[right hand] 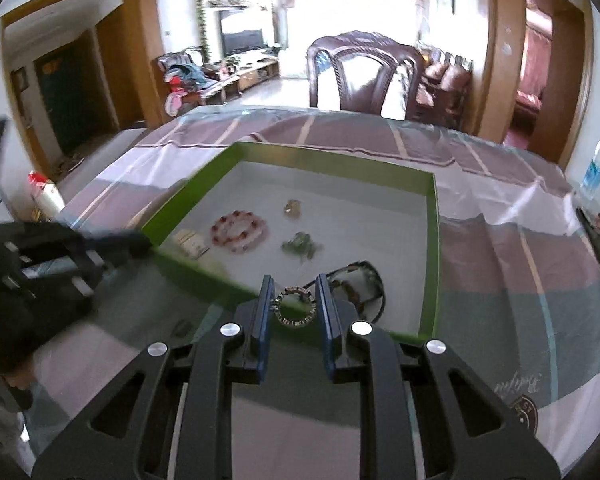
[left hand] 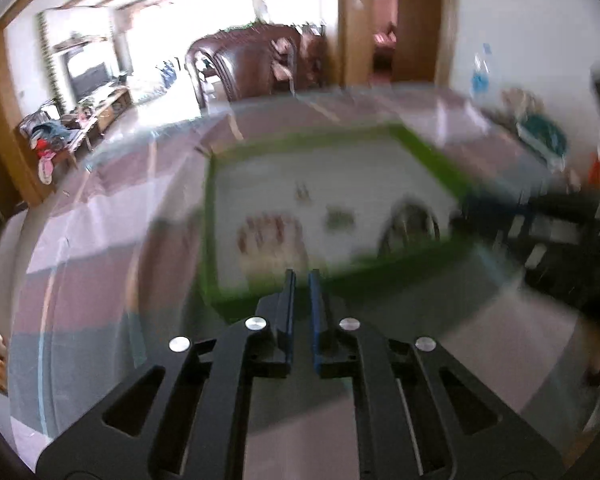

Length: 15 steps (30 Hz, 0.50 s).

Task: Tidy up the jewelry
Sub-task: 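Carry the hair tie into the green box and open the left tool while the right tool carries the ring, then lower the silver ring into the green box and open the right tool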

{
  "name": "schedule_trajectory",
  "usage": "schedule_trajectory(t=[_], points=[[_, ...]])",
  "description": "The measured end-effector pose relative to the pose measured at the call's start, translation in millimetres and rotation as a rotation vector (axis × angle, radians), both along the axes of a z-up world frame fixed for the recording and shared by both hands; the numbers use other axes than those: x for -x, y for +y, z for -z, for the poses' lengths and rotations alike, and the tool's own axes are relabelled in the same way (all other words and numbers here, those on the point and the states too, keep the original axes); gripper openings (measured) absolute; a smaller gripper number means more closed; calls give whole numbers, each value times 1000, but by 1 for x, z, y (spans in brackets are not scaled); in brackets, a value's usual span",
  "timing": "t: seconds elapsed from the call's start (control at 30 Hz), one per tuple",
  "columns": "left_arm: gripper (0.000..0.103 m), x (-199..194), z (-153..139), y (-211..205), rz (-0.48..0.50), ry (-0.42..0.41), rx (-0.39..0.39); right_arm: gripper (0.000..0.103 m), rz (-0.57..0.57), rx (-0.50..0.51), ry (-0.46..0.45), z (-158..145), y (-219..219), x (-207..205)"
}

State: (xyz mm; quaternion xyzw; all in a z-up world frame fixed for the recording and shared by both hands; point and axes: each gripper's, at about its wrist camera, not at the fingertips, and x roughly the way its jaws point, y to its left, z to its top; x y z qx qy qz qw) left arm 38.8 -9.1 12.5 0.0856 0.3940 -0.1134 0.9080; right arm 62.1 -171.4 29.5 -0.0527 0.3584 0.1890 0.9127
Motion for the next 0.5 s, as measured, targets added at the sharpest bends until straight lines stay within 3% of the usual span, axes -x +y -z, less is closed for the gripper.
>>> schedule_trajectory(t=[0.13, 0.17, 0.23, 0.3, 0.5], points=[[19, -3, 40, -3, 13, 98, -29, 21, -52, 31, -10, 4, 9, 23], [19, -6, 47, -1, 0, 118, -22, 21, -59, 37, -6, 7, 11, 25], [31, -13, 57, 4, -10, 164, 12, 21, -62, 45, 3, 12, 13, 26], [32, -16, 63, 5, -17, 175, 13, 21, -64, 45, 17, 16, 14, 25], [6, -20, 70, 4, -26, 179, -8, 21, -66, 45, 44, 26, 14, 22]])
